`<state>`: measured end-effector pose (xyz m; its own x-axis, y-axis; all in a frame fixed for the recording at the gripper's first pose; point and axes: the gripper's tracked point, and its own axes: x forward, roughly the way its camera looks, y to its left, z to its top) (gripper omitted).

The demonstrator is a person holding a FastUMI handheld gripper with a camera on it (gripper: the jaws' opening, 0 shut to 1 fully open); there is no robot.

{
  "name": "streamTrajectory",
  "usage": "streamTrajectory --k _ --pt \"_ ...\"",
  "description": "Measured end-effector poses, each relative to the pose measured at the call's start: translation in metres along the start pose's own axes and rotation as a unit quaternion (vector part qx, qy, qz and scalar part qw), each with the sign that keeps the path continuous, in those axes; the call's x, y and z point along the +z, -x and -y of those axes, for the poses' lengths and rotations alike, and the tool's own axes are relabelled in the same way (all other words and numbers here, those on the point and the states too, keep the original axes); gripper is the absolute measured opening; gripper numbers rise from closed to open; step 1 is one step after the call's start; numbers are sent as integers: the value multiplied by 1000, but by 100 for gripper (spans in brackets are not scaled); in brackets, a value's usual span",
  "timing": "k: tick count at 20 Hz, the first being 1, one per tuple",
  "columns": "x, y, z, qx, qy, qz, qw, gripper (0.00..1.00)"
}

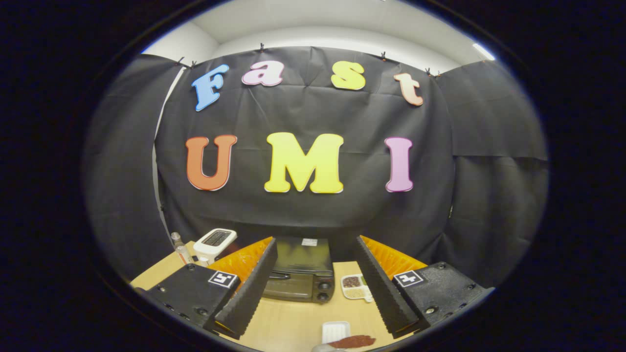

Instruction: Open the toaster oven, put the food inside, and close the toaster oven door.

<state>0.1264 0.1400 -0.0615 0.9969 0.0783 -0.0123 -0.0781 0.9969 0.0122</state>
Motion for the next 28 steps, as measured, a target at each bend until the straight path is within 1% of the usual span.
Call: streamTrajectory --k 4,9,12,14,15,16,18,21,28 --pt "-39 -56 -47 15 -13 -16 1000 100" --pt "-96 -124 -89 20 -32 -55 998 100" --pt "-138 -156 -102 17 -31 -91 995 100" --pt "-157 -168 -99 5 -29 -109 994 100" --pt "-167 -169 -98 -1 -28 -124 992 100" --pt "-162 -172 -99 -3 -28 -106 994 100" --pt "-163 -165 -96 -8 -16 -112 994 100" --pt "-167 -157 -96 -6 -20 -120 993 100" --pt "-182 -118 -97 -6 -29 -128 991 100"
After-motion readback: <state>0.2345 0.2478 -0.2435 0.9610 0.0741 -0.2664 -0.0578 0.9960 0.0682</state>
